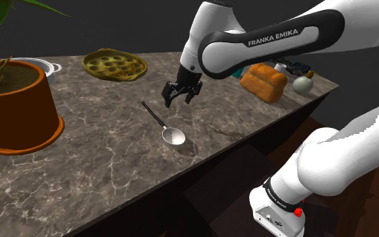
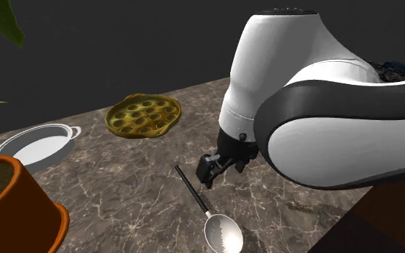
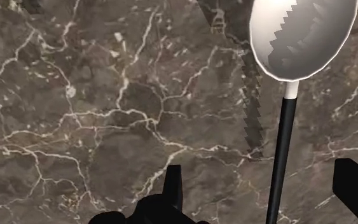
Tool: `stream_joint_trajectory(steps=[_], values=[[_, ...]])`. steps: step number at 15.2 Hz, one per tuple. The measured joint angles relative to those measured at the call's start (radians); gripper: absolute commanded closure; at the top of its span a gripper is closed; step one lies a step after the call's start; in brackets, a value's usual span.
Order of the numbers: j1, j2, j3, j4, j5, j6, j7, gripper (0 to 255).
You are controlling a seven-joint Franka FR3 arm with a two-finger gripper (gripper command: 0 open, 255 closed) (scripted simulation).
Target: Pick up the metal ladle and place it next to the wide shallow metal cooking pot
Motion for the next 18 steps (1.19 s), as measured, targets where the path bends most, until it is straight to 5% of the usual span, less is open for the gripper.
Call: stream_joint_trajectory(steps=[6, 18], values=[[0.013, 0.208, 0.054, 0.081, -0.038, 0.123, 0.097, 0], [0.016, 0.298, 0.060, 0.062, -0.071, 0.230, 0.126, 0]])
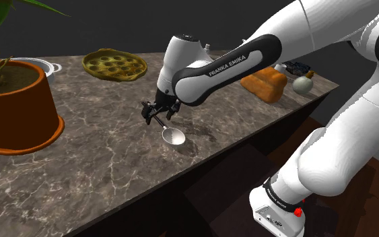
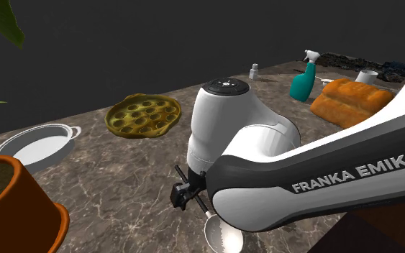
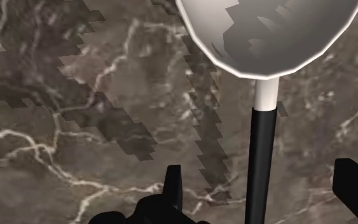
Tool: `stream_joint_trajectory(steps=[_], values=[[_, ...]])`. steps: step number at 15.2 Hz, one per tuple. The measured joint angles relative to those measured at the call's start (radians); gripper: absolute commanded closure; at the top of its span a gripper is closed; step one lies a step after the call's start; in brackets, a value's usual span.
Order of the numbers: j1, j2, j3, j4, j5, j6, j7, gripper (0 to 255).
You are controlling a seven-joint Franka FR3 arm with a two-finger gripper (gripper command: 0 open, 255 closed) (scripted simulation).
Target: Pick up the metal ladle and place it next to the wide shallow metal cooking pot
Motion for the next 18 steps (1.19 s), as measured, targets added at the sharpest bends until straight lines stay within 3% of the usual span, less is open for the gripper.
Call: stream_joint_trajectory(steps=[2, 3, 13, 18], values=[[0.000, 0.000, 0.000, 0.000, 0.000, 0.000, 0.000, 0], [0.000, 0.000, 0.000, 0.000, 0.000, 0.000, 0.000, 255], [-0.001, 0.000, -0.001, 0.002, -0.001, 0.000, 0.001, 255], [0.000, -0.036, 0.000, 0.017, 0.015, -0.051, -0.010, 255]])
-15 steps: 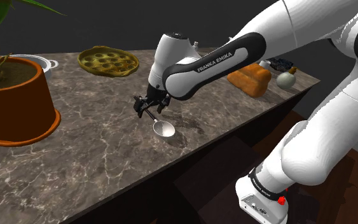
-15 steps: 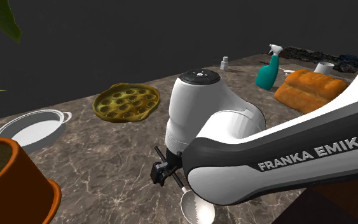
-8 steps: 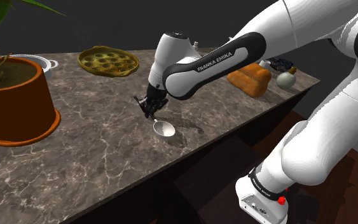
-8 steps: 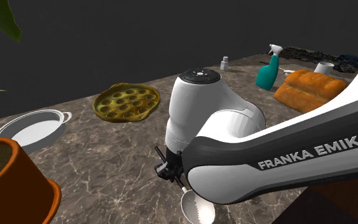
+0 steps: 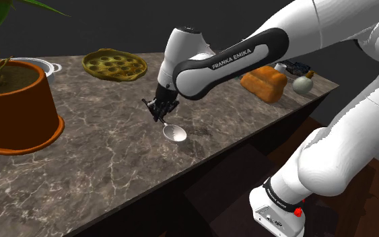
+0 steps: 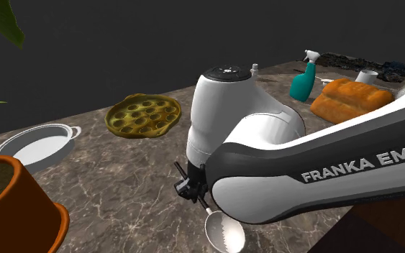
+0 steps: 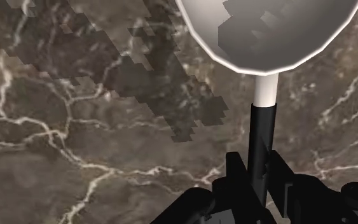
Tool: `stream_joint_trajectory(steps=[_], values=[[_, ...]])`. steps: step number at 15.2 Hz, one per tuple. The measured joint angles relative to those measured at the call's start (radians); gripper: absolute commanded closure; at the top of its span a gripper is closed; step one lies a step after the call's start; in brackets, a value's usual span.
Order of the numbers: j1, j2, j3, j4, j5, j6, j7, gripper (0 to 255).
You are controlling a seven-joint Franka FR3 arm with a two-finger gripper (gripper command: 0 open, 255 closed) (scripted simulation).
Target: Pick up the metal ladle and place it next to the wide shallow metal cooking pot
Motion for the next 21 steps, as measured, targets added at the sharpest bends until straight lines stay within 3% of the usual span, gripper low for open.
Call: stream_joint_trajectory(steps=[18, 21], values=[[-0.002, -0.126, -0.011, 0.123, 0.037, -0.245, -0.024, 255], [0.002, -0.052, 0.003, 0.219, 0.007, -0.270, 0.012, 255]])
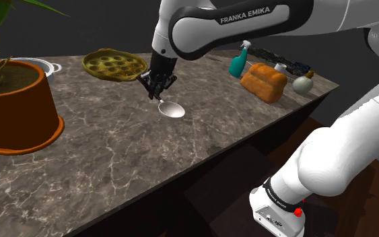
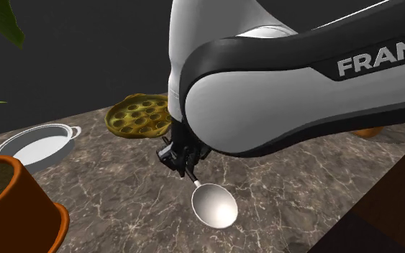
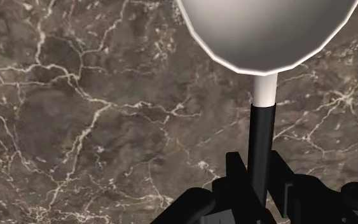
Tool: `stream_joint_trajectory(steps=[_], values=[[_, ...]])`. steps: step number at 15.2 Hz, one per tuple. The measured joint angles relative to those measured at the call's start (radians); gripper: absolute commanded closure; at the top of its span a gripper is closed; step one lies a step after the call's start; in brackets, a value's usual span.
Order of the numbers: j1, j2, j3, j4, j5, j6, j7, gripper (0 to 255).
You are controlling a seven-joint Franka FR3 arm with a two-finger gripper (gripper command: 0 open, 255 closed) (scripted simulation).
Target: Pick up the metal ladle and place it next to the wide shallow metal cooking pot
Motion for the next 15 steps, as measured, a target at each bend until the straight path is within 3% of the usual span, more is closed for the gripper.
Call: stream_joint_trajectory(steps=[8, 15], values=[[0.044, 0.325, 0.016, 0.392, -0.126, -0.082, 0.105, 255], [0.143, 0.663, -0.003, 0.909, -0.217, -0.269, 0.152, 255]])
